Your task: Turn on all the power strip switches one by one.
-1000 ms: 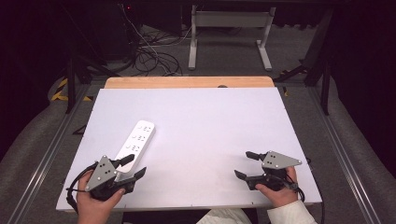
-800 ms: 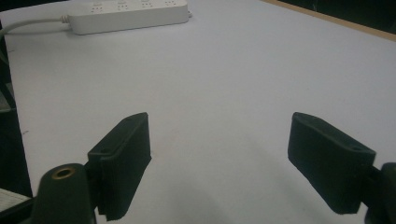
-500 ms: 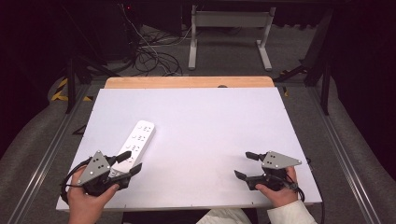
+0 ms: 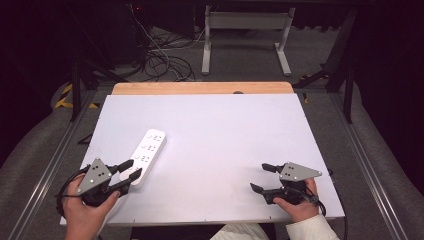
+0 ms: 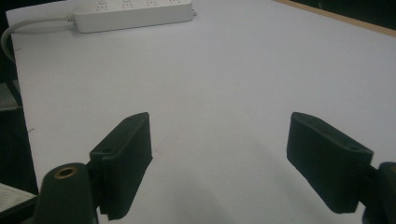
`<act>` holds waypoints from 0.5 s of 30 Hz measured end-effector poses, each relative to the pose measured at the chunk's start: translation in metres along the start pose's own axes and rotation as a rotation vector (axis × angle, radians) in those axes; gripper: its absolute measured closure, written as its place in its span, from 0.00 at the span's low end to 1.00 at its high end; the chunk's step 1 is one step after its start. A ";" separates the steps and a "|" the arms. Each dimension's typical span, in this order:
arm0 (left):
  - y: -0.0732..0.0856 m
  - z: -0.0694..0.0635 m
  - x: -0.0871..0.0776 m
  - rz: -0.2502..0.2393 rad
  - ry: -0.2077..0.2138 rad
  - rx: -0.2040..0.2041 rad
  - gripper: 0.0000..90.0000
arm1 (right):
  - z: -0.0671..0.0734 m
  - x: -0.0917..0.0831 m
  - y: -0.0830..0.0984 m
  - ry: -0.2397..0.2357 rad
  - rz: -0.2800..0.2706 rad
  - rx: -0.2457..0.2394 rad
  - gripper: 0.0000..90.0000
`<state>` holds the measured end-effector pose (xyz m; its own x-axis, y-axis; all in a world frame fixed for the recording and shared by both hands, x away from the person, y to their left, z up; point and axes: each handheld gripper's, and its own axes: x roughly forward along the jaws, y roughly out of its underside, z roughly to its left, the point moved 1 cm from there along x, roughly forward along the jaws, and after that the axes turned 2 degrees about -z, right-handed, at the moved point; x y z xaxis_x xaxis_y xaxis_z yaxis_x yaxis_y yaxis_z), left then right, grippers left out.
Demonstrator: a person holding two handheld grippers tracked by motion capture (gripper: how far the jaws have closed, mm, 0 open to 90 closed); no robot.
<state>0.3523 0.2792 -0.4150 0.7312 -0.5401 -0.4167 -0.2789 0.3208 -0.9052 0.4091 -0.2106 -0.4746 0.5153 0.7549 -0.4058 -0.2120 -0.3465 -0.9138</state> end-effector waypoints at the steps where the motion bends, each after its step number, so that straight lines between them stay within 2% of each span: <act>1: 0.000 0.002 -0.001 0.006 0.001 -0.009 0.75 | 0.000 0.000 0.000 0.001 0.002 0.004 0.26; 3: 0.000 0.004 -0.002 0.017 -0.006 -0.003 0.79 | 0.000 0.000 0.000 0.002 0.005 0.002 0.26; 4: 0.000 0.006 -0.002 0.029 -0.010 -0.005 0.87 | 0.000 0.000 0.000 0.000 0.006 0.002 0.26; 6: 0.001 0.010 -0.002 0.048 -0.024 0.004 0.94 | 0.000 0.000 0.000 -0.001 0.007 0.002 0.26; 8: 0.003 0.015 0.000 0.054 -0.016 -0.011 1.00 | 0.000 0.001 0.000 -0.003 0.009 0.001 0.26; 9: 0.005 0.020 0.003 0.064 -0.023 -0.019 1.00 | 0.000 0.001 0.000 -0.003 0.009 0.001 0.26; 15: 0.009 0.030 0.009 0.107 -0.020 -0.045 1.00 | 0.000 0.001 0.000 -0.005 0.014 0.002 0.26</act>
<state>0.3751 0.3007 -0.4238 0.7079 -0.4892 -0.5095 -0.3828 0.3405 -0.8588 0.4096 -0.2101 -0.4754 0.5083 0.7527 -0.4184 -0.2204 -0.3559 -0.9082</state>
